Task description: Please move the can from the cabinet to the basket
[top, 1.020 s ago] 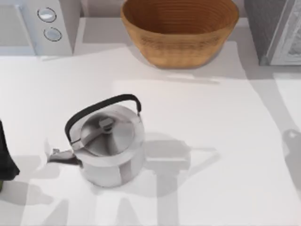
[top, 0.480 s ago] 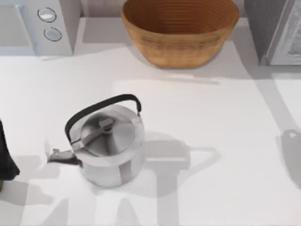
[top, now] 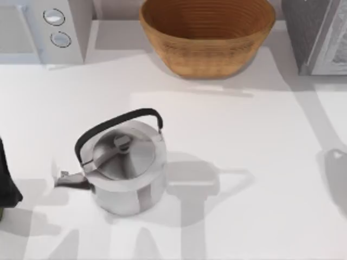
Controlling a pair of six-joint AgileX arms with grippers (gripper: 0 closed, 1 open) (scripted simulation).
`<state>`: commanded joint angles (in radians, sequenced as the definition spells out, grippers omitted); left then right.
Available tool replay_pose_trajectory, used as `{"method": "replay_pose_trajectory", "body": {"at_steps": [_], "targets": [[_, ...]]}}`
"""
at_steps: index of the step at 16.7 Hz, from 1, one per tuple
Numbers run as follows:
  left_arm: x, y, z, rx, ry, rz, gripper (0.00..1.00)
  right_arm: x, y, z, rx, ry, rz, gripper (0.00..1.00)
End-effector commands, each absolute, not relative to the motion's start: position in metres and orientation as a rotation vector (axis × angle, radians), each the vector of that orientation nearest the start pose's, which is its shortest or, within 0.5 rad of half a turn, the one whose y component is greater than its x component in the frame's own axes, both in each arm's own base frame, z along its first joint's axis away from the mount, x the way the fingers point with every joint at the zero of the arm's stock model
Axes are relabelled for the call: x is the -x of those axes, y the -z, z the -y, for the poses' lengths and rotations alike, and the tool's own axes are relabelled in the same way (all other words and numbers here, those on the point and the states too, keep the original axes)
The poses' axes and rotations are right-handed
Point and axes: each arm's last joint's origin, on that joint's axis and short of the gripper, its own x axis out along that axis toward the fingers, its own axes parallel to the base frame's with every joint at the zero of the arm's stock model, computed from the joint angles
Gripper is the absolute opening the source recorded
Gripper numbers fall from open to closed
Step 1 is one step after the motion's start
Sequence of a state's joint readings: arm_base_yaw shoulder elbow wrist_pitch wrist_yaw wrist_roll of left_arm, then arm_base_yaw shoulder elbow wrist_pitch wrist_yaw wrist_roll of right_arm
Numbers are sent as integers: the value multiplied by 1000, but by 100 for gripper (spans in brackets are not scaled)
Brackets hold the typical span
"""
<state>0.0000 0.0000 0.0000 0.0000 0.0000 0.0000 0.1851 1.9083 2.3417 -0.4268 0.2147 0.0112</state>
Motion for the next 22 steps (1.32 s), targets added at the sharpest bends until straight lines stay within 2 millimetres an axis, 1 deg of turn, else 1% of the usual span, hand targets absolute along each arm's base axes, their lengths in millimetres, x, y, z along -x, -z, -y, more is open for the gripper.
{"method": "replay_pose_trajectory", "body": {"at_steps": [11, 12, 20, 22], "targets": [[-106, -160, 1, 0, 0, 0, 100, -401, -508, -77, 2, 8, 9, 2], [-106, -160, 1, 0, 0, 0, 100, -401, -508, -77, 2, 8, 9, 0], [-106, -160, 1, 0, 0, 0, 100, -401, -508, -78, 1, 6, 10, 0], [-106, -160, 1, 0, 0, 0, 100, -396, -510, -79, 2, 6, 5, 0]]}}
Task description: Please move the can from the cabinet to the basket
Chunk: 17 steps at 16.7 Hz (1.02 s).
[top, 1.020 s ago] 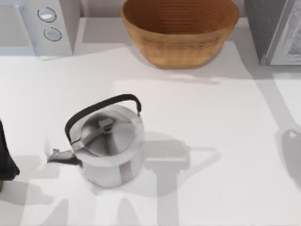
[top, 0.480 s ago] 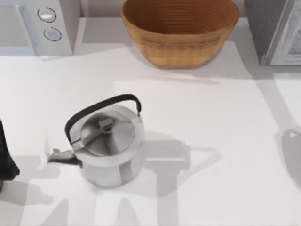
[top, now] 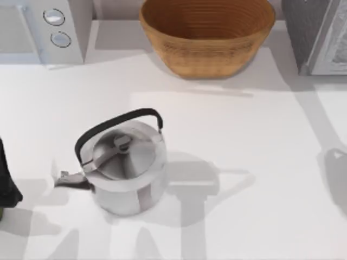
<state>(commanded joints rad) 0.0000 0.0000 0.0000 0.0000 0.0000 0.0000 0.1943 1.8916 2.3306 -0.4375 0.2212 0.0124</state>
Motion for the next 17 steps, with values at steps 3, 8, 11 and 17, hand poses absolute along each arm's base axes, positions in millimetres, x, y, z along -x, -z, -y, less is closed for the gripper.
{"method": "replay_pose_trajectory", "body": {"at_steps": [3, 8, 11, 17], "targets": [[-106, -160, 1, 0, 0, 0, 100, -359, -526, -85, 5, 8, -3, 0], [-106, -160, 1, 0, 0, 0, 100, -249, -565, -81, -4, 7, 25, 0], [-106, -160, 1, 0, 0, 0, 100, -222, -568, -79, 1, 6, 10, 0], [-106, -160, 1, 0, 0, 0, 100, -222, -566, -78, 0, 9, 7, 0]]}}
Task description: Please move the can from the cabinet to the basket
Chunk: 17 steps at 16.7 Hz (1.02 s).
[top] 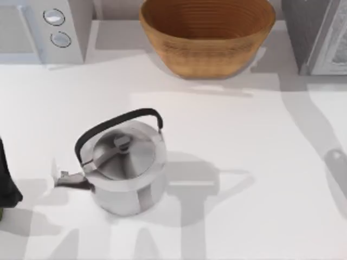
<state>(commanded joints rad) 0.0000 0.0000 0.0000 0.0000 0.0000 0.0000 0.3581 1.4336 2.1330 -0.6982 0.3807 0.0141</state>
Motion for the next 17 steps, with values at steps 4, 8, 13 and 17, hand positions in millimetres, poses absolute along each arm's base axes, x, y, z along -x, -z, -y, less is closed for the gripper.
{"method": "replay_pose_trajectory", "body": {"at_steps": [4, 8, 13, 17], "targets": [[-106, -160, 1, 0, 0, 0, 100, -207, -555, -67, -2, 10, 12, 0], [-106, -160, 1, 0, 0, 0, 100, -184, -516, -49, 3, 12, -4, 0], [-106, -160, 1, 0, 0, 0, 100, -149, -419, -25, 11, 13, -51, 0], [-106, -160, 1, 0, 0, 0, 100, -124, -319, -11, 10, 11, -77, 0]]}}
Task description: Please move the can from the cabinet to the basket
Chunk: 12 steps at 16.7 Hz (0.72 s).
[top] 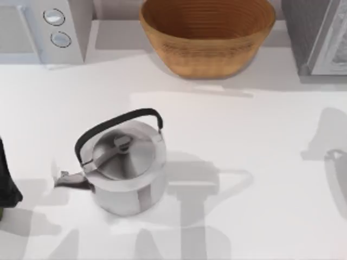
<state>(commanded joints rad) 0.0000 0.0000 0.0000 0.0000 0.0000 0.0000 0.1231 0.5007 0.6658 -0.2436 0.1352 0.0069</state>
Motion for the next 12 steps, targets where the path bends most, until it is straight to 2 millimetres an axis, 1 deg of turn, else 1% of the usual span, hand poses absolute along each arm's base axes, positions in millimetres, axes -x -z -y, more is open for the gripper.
{"method": "replay_pose_trajectory", "body": {"at_steps": [3, 5, 6, 7, 9, 10, 12], "targets": [[-106, -160, 1, 0, 0, 0, 100, -112, -247, -5, 5, 7, -76, 0], [-106, -160, 1, 0, 0, 0, 100, -108, -210, -2, 2, 5, -61, 0], [-106, -160, 1, 0, 0, 0, 100, -107, -195, -1, 1, 4, -50, 0], [-106, -160, 1, 0, 0, 0, 100, -106, -183, -1, 0, 2, -37, 0], [-106, -160, 1, 0, 0, 0, 100, -106, -166, 1, 0, 1, -13, 0], [-106, -160, 1, 0, 0, 0, 100, -106, -162, 1, 0, 0, -4, 0], [-106, -160, 1, 0, 0, 0, 100, -106, -160, 1, 0, 0, 0, 0]]}}
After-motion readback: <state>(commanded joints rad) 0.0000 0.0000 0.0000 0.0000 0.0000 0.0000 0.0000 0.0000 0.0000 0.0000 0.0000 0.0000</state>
